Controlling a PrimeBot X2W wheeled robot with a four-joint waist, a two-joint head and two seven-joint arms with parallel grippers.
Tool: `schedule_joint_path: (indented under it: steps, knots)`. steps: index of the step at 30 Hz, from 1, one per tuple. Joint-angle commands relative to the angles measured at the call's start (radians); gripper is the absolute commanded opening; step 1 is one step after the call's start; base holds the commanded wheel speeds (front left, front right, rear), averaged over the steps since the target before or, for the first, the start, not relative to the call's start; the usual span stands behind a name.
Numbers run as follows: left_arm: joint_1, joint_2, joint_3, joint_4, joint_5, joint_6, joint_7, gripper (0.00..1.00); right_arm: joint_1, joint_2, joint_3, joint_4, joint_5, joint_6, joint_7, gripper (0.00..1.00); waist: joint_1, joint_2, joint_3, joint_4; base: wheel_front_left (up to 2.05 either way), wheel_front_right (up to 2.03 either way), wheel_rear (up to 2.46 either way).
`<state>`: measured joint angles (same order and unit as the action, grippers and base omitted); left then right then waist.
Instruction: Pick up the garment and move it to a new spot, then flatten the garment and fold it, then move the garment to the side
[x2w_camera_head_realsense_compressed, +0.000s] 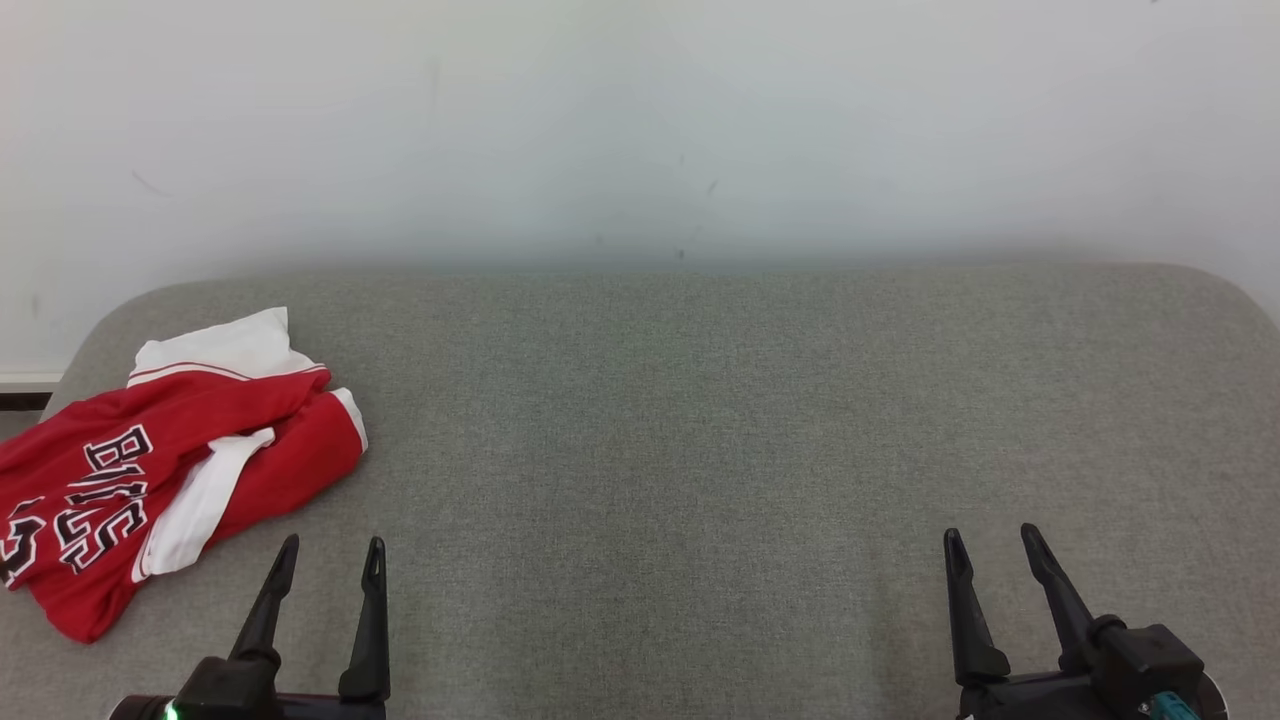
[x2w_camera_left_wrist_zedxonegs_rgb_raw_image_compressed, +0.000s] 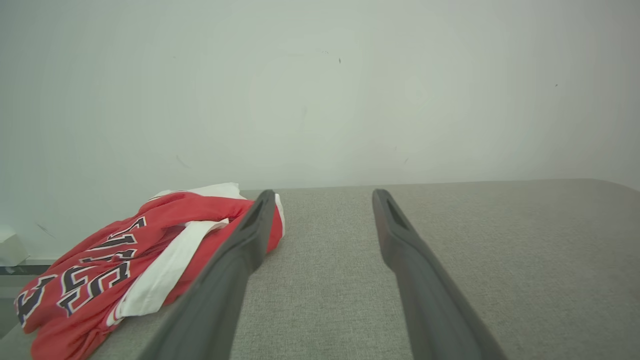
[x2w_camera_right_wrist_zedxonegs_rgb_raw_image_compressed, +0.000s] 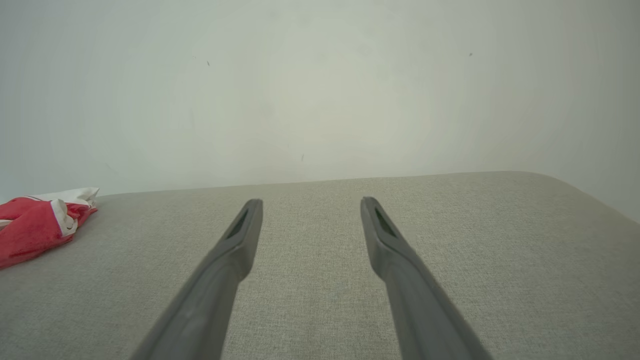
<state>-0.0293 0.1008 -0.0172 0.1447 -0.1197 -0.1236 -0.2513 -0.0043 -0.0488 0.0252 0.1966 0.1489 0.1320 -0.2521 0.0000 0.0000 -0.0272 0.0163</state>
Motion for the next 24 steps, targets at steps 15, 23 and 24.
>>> schedule_joint_path:
  steps: [15,23,24]
  knots:
    - [0.009,-0.001,0.023,0.048,-0.008,-0.008,-0.015,1.00,0.018,-0.002,-0.025,-0.011,0.073,-0.002,-0.013,1.00,0.0000,0.0000,0.002,-0.005,0.00,0.00,0.00]
    - [0.001,0.003,0.018,0.060,-0.028,-0.006,-0.015,1.00,0.017,-0.002,-0.019,-0.012,0.085,-0.002,-0.013,1.00,0.0000,0.0000,0.003,-0.002,0.00,0.00,0.00]
    - [0.001,0.004,0.018,0.061,-0.029,-0.006,-0.015,1.00,0.017,-0.002,-0.018,-0.012,0.086,-0.002,-0.013,1.00,0.0000,0.0000,0.003,-0.002,0.00,0.00,0.00]
